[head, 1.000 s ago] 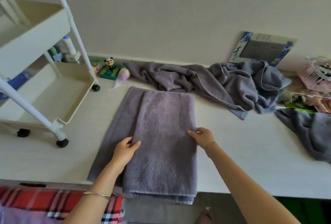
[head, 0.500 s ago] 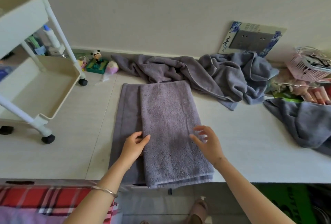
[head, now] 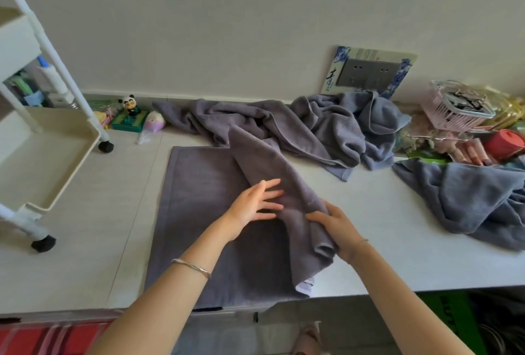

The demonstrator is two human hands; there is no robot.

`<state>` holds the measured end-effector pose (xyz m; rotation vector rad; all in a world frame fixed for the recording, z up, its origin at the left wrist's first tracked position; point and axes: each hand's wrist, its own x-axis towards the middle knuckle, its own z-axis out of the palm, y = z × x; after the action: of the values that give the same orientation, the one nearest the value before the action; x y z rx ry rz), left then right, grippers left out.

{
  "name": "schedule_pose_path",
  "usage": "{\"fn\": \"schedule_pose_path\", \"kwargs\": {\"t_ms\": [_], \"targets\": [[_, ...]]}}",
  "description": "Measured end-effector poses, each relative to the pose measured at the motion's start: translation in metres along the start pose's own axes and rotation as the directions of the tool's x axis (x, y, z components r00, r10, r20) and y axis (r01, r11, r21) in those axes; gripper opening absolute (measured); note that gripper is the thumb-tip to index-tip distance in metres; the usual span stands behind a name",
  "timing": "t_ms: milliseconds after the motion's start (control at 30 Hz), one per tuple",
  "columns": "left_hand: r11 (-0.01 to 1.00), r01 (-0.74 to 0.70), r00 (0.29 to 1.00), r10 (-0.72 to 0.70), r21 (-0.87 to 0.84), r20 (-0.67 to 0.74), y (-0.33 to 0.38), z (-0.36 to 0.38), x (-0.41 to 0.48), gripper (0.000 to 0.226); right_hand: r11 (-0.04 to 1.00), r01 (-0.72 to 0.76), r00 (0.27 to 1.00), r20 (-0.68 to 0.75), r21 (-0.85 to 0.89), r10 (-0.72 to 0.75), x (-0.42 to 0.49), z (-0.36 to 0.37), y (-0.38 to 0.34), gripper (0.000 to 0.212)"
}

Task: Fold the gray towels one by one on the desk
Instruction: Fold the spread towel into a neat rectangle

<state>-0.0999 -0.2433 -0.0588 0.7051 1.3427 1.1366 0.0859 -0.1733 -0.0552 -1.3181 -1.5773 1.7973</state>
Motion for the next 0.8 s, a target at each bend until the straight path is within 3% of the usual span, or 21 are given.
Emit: {"fn": "schedule_pose_path", "kwargs": {"t_ms": [67, 100, 167, 233, 267, 367, 500, 700, 800], "targets": [[0.967, -0.024, 0.987, 0.063, 0.252, -0.146, -0.014, -0.005, 0.011, 0.041, 0.987, -0.040, 0.988, -0.139, 0.158, 0.063, -0.001, -0.035, 0.007, 0.025], [0.884, 0.026, 0.982, 0.064, 0.467, -0.177, -0.028, -0.008, 0.016, 0.044, 0.978, -0.058, 0.976, -0.197, 0.200, 0.098, -0.002, -0.051, 0.013, 0.024], [0.535, 0.176, 0.975, 0.022, 0.827, -0.221, -0.061, -0.014, 0.021, 0.052, 0.981, -0.119, 0.949, -0.271, 0.157, 0.158, -0.005, -0.075, 0.027, 0.026], [0.228, 0.196, 0.968, 0.108, 0.954, -0.225, -0.086, -0.020, 0.019, 0.060, 0.983, -0.162, 0.931, -0.317, 0.086, 0.181, -0.005, -0.094, 0.042, 0.031], [0.148, 0.183, 0.968, 0.148, 0.972, -0.205, -0.092, -0.024, 0.016, 0.068, 0.979, -0.178, 0.920, -0.337, 0.099, 0.202, -0.006, -0.101, 0.049, 0.033], [0.080, 0.175, 0.961, 0.205, 0.981, -0.188, -0.104, -0.042, 0.006, 0.069, 0.966, -0.225, 0.910, -0.327, 0.128, 0.255, -0.011, -0.116, 0.061, 0.036], [0.007, 0.171, 0.958, 0.234, 0.985, -0.168, -0.119, -0.083, -0.025, 0.065, 0.950, -0.311, 0.928, -0.203, 0.035, 0.311, -0.005, -0.115, 0.076, 0.043], [0.020, 0.201, 0.936, 0.290, 0.979, -0.198, -0.101, -0.100, -0.028, 0.066, 0.973, -0.205, 0.920, -0.361, -0.110, 0.153, 0.031, -0.068, 0.058, 0.035], [0.053, 0.238, 0.923, 0.297, 0.970, -0.243, -0.099, -0.108, -0.029, 0.061, 0.906, -0.240, 0.948, -0.286, -0.348, 0.141, 0.028, -0.065, 0.061, 0.031]]}}
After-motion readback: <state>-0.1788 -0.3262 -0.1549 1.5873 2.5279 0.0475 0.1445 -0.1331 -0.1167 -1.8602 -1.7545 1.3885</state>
